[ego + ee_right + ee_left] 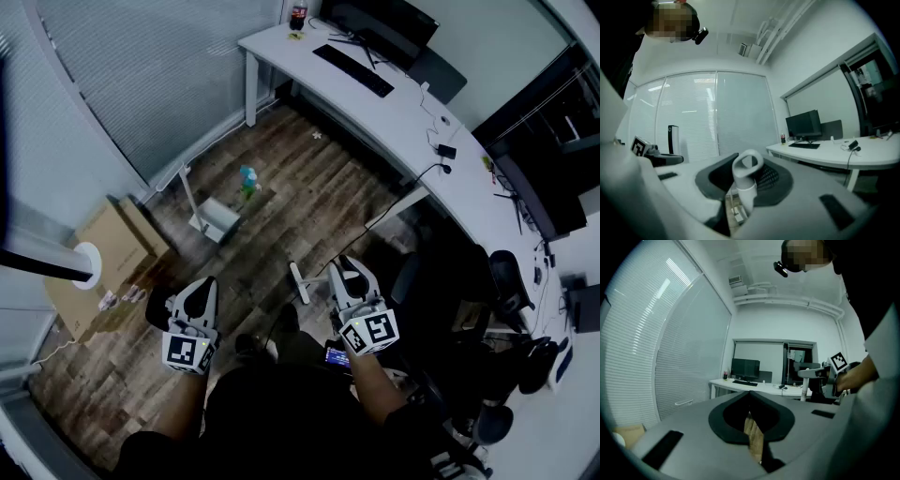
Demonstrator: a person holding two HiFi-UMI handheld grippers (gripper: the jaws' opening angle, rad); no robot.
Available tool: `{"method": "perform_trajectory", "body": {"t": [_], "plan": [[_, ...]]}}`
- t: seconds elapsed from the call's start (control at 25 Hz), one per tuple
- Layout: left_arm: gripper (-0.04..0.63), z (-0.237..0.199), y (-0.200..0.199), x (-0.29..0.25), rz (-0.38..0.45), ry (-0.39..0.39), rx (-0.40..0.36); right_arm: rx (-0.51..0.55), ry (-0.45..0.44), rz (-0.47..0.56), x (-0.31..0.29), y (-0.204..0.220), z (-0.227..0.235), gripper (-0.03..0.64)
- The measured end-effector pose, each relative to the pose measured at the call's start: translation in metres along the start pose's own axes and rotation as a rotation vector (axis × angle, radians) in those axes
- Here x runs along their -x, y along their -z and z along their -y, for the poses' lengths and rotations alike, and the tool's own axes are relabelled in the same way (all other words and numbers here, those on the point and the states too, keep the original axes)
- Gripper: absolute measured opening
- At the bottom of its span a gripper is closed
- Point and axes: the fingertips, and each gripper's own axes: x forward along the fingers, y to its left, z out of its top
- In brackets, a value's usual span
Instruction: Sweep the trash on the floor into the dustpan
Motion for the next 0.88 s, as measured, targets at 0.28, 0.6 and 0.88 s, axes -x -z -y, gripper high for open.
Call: {"method": "perform_trajectory", "body": {"t": [0.28, 0.6, 0.88], "plan": [[-0.006, 0.009, 0.007, 0.026, 0.009, 0.043, -0.004, -0.027, 0.018, 0.048, 0.031, 0.003, -0.018, 0.091], [-0.006, 0.058, -0.010, 0.041, 0.051, 0.085, -0.027, -0.072, -0.094, 0.073, 0.064, 0.003, -0.032, 0.091], [-0.006, 0.089, -0.007, 0.047, 0.027, 0.101, -0.031, -0.082, -0.183, 0.081, 0.087, 0.001, -0.041, 0.091]]}}
